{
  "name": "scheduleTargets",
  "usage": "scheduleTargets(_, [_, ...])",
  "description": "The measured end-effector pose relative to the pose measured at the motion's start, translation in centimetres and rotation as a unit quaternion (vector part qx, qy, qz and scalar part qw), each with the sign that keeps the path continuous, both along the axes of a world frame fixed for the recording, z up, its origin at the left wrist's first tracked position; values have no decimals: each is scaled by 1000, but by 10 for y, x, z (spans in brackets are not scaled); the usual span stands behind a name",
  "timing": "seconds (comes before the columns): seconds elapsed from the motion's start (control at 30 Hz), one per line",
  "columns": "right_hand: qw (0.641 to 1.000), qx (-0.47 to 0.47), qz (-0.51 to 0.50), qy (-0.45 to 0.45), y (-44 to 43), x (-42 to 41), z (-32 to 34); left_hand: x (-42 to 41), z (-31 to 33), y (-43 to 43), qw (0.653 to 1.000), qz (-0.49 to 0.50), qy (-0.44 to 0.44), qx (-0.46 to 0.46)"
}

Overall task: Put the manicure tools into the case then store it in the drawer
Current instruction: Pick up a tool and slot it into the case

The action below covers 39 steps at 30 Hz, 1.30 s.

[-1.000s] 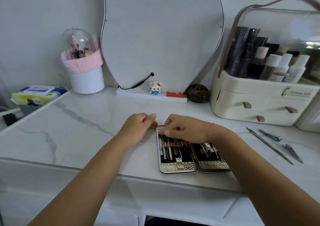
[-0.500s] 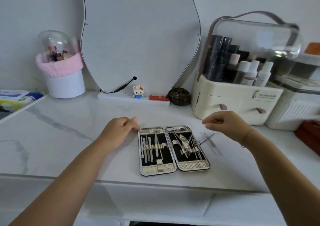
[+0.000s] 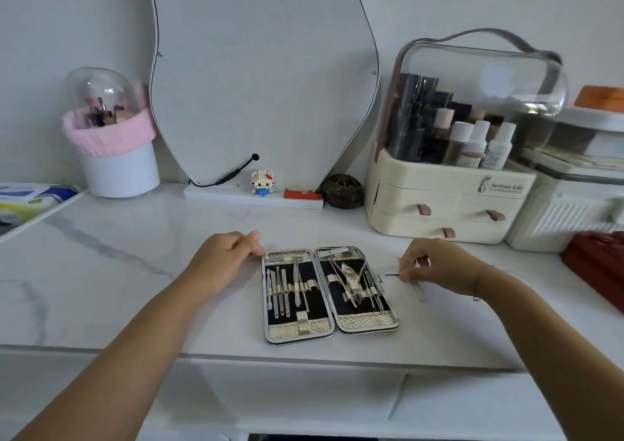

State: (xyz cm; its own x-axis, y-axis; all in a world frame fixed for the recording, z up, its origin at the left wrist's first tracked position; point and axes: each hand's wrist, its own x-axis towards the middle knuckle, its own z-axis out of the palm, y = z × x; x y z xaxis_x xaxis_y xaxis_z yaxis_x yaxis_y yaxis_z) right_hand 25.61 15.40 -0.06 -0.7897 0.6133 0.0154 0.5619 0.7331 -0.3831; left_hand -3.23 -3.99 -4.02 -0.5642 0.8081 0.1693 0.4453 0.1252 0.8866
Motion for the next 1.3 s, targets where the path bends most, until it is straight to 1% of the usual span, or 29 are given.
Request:
scheduleTargets(0.07, [1000,-9,-12,4,1,2,0,0,0,0,1000,0,1,3])
scheduleTargets(0.13, [998,-31,-26,51,1,1,0,0,-1,0,1000,-1,5,3])
scheduleTargets(0.2, [987,-83,-34,136,-4,-4,2,0,-1,0,1000,-2,7,3])
scheduleTargets(0.27, [959,-167,-30,228,-13,-16,8,-1,-2,0,1000,3,7,-1])
scheduleTargets(0.3, [945,-202,-21,256,-20,-23,11,-1,-2,0,1000,6,6,-2])
scheduleTargets(0.37, [927,-256,3,274,-35,-43,15,-1,-1,0,1000,12,8,-4])
scheduleTargets(0.43, [917,-295,19,268,-49,-66,16,0,-1,0,1000,16,13,-9])
scheduleTargets(0.53, [914,-324,22,245,-64,-99,12,0,-1,1,1000,18,12,-14])
scheduleTargets(0.6, [920,-314,8,232,-69,-116,8,0,0,1,1000,20,10,-15])
scheduleTargets(0.77, [944,-251,-23,213,-75,-140,0,-1,0,2,999,21,21,-15])
scheduleTargets(0.97, [948,-229,-47,215,-72,-149,-4,-3,-2,3,999,20,30,-19])
scheduleTargets(1.1, [964,-196,-4,179,-70,-150,-4,-5,-4,4,999,18,33,-19])
scheduleTargets(1.2, [983,-123,40,132,-68,-148,-4,-5,-4,3,999,16,37,-23])
scheduleTargets(1.3, [988,-93,72,98,-68,-143,-2,-4,-3,3,999,16,37,-22])
